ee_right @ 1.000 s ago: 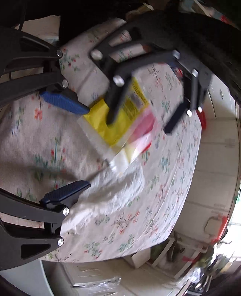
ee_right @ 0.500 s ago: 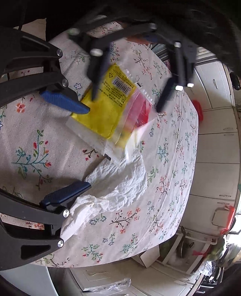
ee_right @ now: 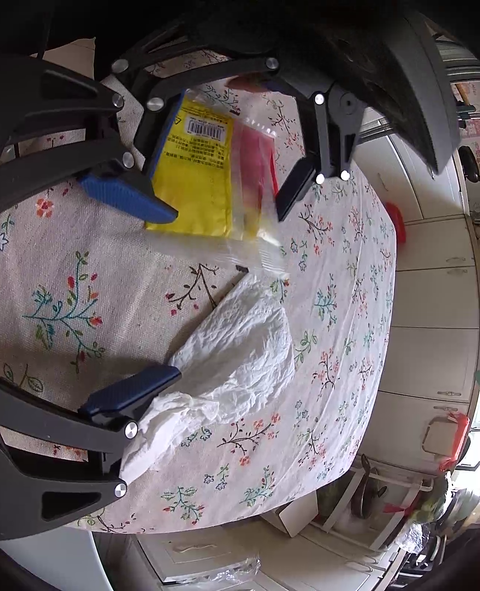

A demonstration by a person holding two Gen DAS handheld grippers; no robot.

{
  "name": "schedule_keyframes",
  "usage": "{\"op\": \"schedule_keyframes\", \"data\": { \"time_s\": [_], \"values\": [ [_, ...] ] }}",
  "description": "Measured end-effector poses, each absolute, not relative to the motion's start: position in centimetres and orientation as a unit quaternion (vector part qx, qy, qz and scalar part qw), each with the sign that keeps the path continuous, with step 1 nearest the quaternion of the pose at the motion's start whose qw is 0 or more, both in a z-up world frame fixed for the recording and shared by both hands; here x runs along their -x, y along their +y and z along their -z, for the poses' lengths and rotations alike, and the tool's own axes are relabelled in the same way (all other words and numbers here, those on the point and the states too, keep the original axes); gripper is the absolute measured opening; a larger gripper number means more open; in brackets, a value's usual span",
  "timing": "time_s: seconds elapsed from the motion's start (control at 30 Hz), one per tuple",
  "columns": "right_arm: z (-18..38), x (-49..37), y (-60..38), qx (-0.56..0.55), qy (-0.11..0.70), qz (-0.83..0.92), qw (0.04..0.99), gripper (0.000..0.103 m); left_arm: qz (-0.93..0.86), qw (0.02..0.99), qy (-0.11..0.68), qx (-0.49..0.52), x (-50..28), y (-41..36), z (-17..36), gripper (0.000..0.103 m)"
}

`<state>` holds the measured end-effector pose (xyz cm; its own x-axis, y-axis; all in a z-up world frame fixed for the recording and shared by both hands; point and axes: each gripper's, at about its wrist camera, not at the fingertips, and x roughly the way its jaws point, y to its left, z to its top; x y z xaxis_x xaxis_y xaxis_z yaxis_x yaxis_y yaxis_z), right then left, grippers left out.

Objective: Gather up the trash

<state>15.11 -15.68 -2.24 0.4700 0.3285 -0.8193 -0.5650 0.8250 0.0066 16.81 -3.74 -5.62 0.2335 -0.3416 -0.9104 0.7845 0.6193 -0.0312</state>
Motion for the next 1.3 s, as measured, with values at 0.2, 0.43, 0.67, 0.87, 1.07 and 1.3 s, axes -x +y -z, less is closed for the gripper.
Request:
{"op": "schedule_keyframes", "data": {
  "time_s": [0.2,0.43,0.67,0.87,1.07,1.3],
  "values": [
    [2.3,-15.2,-15.8,0.134,0.441,-0.263,0.848,0.077,0.353,0.764,0.499,-0.207,-14.7,-2.9,5.4,0.081],
    [2.1,-14.8,-16.0,0.122,0.444,-0.265,0.847,0.078,0.307,0.794,0.497,-0.168,-14.0,-1.3,4.9,0.040],
    [0.0,-12.9,-16.6,0.133,0.391,-0.270,0.870,0.078,0.244,0.821,0.497,-0.140,-14.0,-0.7,4.3,0.018],
    [0.4,-14.9,-18.6,0.112,0.408,-0.216,0.880,0.078,0.151,0.867,0.468,-0.077,-14.9,1.0,2.4,0.016],
    [1.3,-17.7,-18.1,0.102,0.429,-0.202,0.875,0.078,0.107,0.894,0.433,-0.029,-15.9,2.7,0.8,0.016],
    [2.2,-19.0,-17.9,0.103,0.438,-0.196,0.872,0.079,0.099,0.900,0.423,-0.038,-16.8,2.4,0.2,0.016]
  ]
}}
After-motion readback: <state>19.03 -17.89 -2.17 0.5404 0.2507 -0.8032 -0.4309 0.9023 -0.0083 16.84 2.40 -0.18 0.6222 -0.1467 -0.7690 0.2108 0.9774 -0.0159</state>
